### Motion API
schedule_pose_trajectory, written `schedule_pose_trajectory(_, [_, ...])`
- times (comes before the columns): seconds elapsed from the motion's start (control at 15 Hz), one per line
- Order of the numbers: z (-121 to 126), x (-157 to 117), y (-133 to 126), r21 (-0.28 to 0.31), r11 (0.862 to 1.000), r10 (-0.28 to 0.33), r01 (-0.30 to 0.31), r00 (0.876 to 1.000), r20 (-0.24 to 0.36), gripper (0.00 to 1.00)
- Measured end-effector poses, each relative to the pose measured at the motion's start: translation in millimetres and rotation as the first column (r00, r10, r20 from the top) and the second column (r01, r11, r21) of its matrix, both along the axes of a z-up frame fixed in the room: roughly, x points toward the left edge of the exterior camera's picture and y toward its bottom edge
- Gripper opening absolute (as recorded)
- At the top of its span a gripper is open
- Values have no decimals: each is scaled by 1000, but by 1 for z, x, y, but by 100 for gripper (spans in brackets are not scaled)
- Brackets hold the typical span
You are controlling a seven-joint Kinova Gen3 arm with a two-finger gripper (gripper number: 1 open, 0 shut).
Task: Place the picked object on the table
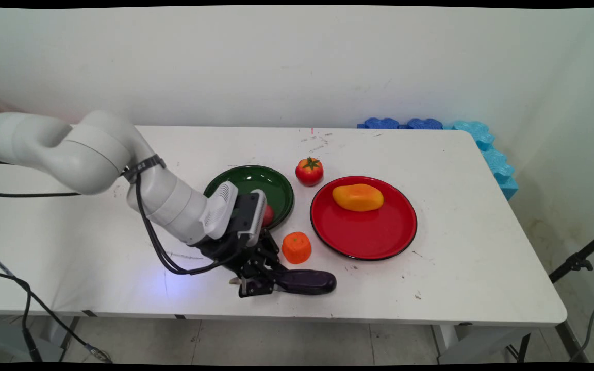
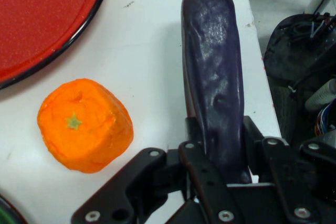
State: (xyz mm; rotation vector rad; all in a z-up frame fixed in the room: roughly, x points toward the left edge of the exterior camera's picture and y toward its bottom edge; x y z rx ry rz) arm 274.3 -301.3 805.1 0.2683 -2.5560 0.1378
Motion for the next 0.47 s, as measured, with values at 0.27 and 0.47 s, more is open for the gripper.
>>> schedule_pose_trajectory(0.27, [-6, -4, -1, -4, 1000, -9, 9, 1000, -13, 100])
schedule_pose_trajectory(0.47, [-5, -6, -1, -2, 1000, -7, 7, 999, -37, 100])
